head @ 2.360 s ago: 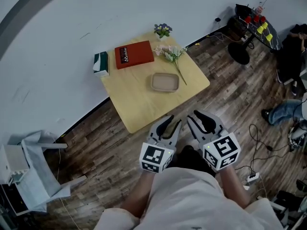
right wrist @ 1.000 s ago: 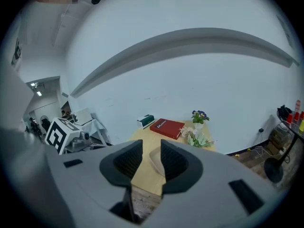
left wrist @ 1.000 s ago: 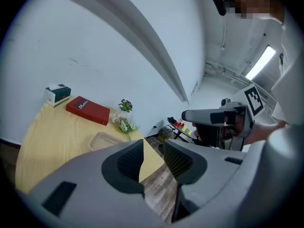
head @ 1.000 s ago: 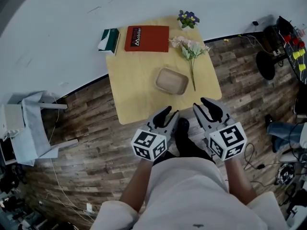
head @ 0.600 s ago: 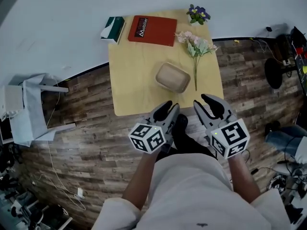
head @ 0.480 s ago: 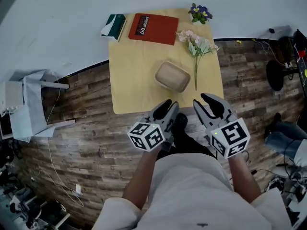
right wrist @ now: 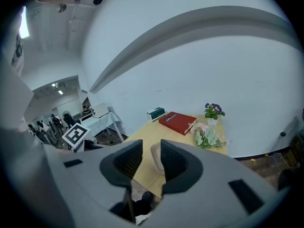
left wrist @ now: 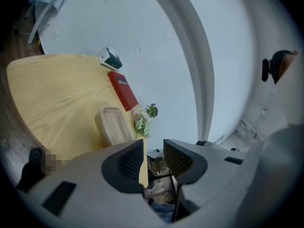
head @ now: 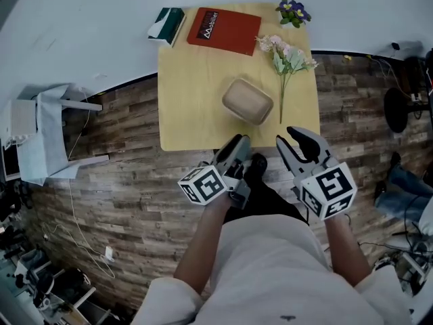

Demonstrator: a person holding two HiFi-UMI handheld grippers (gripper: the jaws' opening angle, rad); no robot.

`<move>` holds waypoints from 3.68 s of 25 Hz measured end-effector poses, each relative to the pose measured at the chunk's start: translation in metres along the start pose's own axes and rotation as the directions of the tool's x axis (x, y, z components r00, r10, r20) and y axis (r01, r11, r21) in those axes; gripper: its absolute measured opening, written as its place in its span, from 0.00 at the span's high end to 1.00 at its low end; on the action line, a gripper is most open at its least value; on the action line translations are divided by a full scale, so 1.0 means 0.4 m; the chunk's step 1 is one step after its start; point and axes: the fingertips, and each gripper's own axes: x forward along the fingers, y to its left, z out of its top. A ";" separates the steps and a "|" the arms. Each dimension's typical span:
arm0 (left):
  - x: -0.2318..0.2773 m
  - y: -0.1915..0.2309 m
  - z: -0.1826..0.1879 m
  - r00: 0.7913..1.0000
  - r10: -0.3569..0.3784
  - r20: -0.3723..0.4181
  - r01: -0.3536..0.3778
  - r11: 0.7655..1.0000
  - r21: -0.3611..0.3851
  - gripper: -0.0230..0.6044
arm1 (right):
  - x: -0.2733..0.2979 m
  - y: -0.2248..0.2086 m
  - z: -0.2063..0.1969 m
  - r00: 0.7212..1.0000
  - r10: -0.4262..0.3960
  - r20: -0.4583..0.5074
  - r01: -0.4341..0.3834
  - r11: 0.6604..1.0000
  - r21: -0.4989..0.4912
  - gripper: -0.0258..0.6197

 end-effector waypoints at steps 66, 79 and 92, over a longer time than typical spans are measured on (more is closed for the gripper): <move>0.177 0.277 -0.033 0.997 0.035 -0.062 -0.054 0.938 -0.343 0.88 | 0.067 -0.066 -0.059 0.990 -0.095 -0.105 0.105 0.990 0.094 0.77; 0.169 0.250 -0.013 0.996 0.062 -0.057 -0.078 0.941 -0.329 0.88 | 0.057 -0.069 -0.051 0.991 -0.103 -0.086 0.111 0.989 0.101 0.78; 0.155 0.272 -0.010 0.987 0.139 -0.084 -0.155 0.958 -0.241 0.89 | 0.053 -0.066 -0.047 0.991 -0.108 -0.081 0.116 0.988 0.100 0.78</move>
